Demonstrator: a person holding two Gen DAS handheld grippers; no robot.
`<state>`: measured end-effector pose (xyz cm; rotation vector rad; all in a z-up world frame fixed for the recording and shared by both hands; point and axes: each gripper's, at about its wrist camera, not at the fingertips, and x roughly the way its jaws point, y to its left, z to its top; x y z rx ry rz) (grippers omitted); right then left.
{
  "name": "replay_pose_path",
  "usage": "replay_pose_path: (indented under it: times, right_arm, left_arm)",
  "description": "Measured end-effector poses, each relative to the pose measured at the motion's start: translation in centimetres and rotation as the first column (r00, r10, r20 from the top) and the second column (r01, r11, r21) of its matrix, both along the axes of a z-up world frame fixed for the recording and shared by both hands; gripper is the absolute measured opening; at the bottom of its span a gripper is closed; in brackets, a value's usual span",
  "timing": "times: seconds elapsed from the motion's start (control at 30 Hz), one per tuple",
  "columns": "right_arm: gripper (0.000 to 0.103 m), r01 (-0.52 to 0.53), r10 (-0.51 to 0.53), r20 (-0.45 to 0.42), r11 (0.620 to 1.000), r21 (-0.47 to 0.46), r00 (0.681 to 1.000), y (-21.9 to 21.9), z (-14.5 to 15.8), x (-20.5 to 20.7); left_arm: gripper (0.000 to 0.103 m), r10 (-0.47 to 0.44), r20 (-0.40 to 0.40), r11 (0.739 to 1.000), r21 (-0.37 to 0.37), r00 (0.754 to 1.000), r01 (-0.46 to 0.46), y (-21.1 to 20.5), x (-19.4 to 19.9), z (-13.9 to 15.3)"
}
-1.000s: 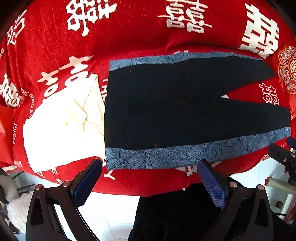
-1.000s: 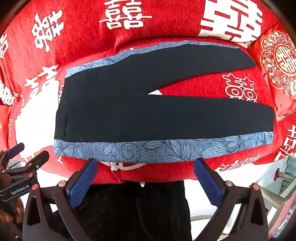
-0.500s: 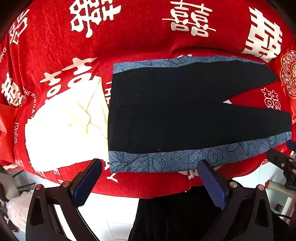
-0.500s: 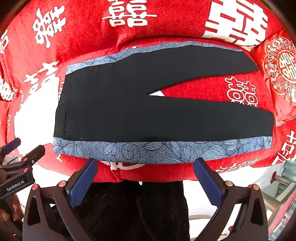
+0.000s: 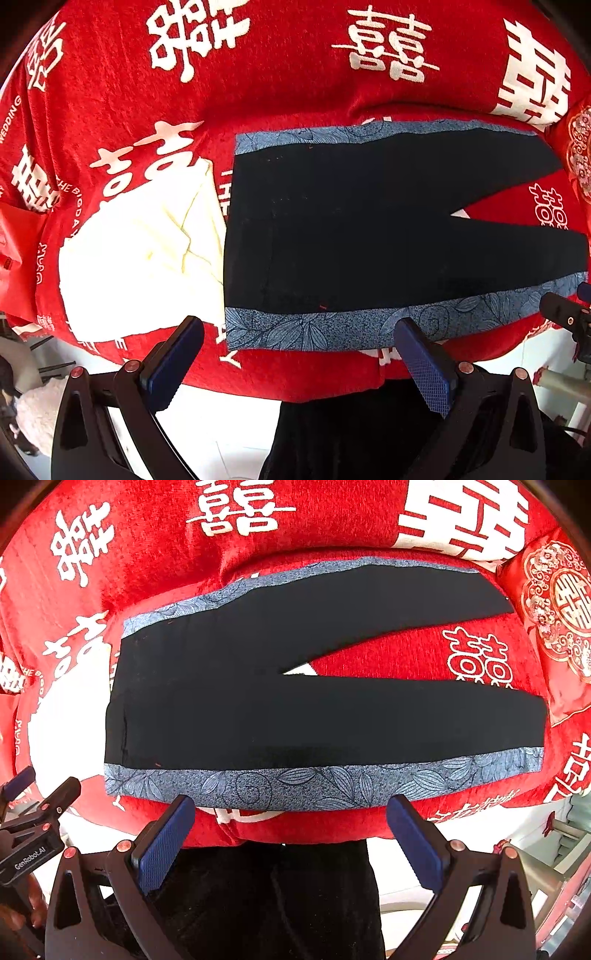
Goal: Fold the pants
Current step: 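Move both grippers toward the waistband of the black trousers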
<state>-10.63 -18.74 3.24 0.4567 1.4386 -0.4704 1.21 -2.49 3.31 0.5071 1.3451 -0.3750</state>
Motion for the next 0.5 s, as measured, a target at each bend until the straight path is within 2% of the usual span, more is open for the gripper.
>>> replay_pose_path:
  times: [0.5]
  right_arm:
    - [0.103,0.0,0.001,-0.013,1.0,0.017,1.0,-1.1,-0.2,0.4]
  left_arm:
    - [0.103,0.003,0.002,1.0,0.018,1.0,-0.004,-0.7,0.3,-0.2]
